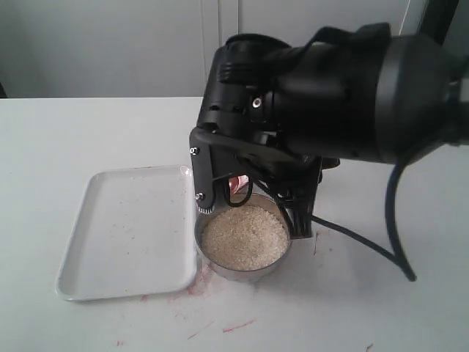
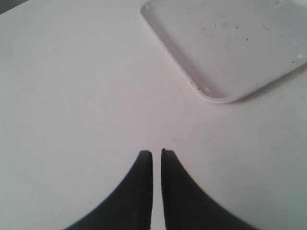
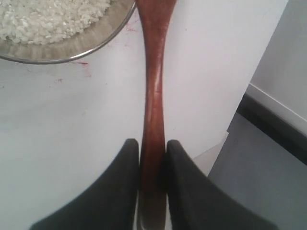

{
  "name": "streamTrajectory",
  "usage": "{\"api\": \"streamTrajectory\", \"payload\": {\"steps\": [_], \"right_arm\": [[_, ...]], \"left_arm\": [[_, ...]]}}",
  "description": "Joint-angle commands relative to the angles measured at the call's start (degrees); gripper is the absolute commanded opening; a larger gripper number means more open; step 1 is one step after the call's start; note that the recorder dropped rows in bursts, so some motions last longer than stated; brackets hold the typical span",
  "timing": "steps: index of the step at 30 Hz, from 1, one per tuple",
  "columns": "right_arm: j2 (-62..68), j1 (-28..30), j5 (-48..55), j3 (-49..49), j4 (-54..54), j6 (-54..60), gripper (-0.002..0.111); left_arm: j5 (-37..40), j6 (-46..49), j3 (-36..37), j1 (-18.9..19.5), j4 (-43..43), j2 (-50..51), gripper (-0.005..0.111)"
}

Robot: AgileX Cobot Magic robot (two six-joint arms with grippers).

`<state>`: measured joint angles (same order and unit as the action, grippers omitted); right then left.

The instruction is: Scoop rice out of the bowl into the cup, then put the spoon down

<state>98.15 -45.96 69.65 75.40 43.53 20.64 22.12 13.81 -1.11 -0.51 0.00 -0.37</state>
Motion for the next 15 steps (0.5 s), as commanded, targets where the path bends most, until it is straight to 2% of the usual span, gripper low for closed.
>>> {"api": "streamTrajectory", "payload": {"steps": [1,15], "right_arm": [[1.7,-0.1,0.3,-0.2,3.4,-3.3,0.0],[0.6,1.9,0.3,-7.7,5.1,-4.2,0.0]], "left_arm": [[2.3,-0.3,0.5,-0.2,0.0,0.4,0.014],[2.3,-0.3,0.5,-0.2,0.0,0.4,0.014]]}}
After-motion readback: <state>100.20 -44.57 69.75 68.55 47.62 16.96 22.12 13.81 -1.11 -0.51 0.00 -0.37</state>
